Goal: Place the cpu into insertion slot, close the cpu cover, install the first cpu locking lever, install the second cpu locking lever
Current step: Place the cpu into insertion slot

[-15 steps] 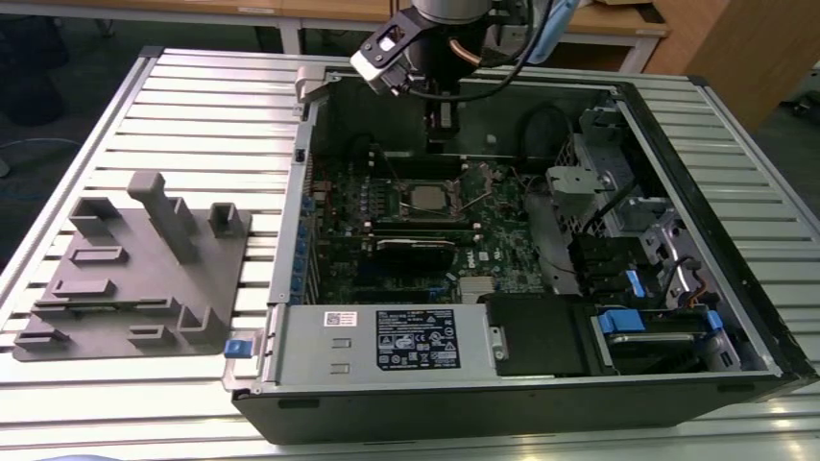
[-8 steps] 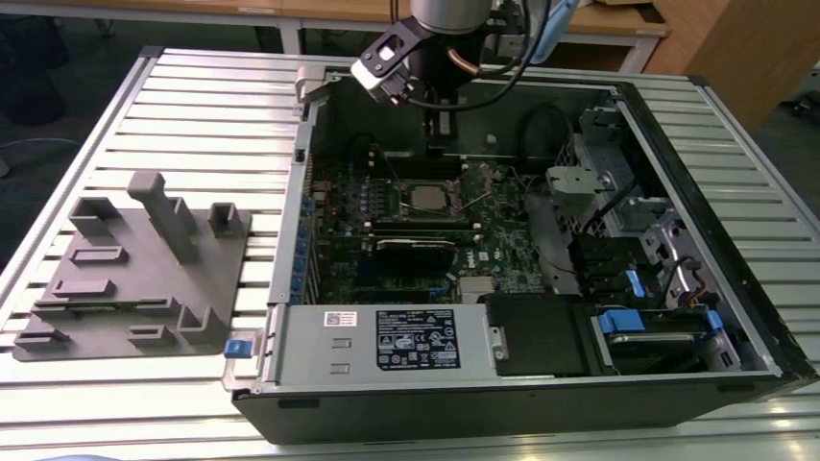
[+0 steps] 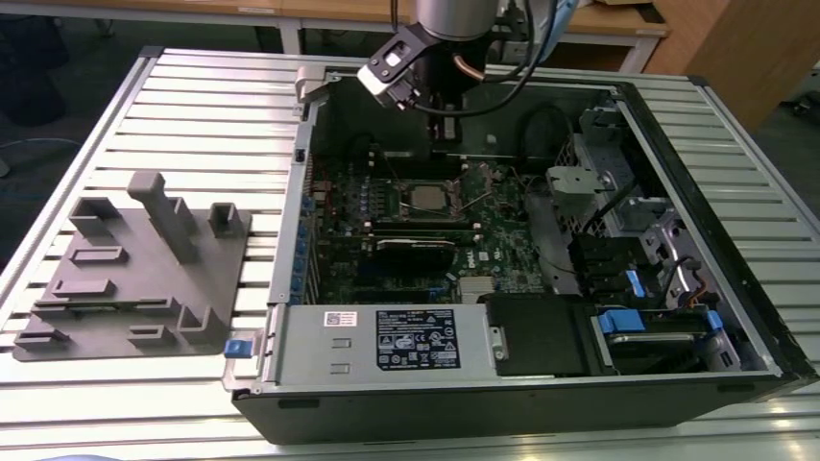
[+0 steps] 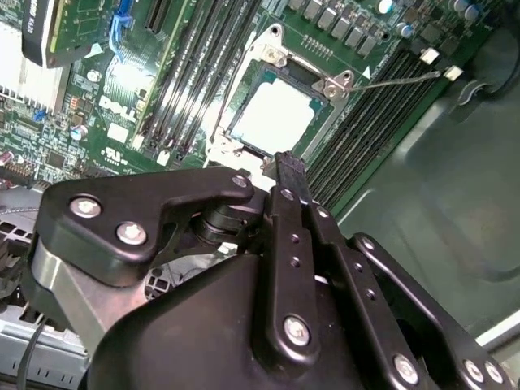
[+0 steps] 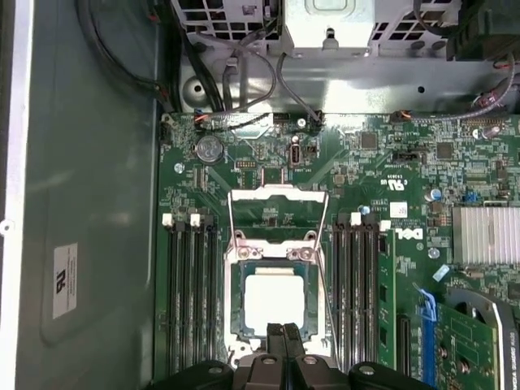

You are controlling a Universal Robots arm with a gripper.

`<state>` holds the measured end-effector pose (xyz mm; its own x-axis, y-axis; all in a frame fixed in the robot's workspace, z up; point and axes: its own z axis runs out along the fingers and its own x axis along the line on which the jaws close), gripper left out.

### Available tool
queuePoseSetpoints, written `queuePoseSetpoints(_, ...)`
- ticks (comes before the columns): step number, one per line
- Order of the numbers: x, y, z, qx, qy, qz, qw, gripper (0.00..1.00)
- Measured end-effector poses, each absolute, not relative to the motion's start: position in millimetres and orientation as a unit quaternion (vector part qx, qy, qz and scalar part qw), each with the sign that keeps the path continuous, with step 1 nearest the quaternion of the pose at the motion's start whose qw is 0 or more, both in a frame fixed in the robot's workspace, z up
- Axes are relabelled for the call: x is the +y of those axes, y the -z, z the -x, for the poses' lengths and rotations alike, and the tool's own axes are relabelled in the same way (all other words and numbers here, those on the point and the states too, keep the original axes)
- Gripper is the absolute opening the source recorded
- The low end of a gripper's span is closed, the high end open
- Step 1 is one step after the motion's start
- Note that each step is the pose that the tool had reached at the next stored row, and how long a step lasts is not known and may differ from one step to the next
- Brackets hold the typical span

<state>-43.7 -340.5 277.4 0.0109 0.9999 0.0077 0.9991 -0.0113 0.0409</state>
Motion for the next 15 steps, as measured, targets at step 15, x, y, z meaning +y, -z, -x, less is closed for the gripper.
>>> queuePoseSetpoints(15, -341.4, -255.7, 38.5, 0.703, -0.013, -0.711, 0.008, 0.11)
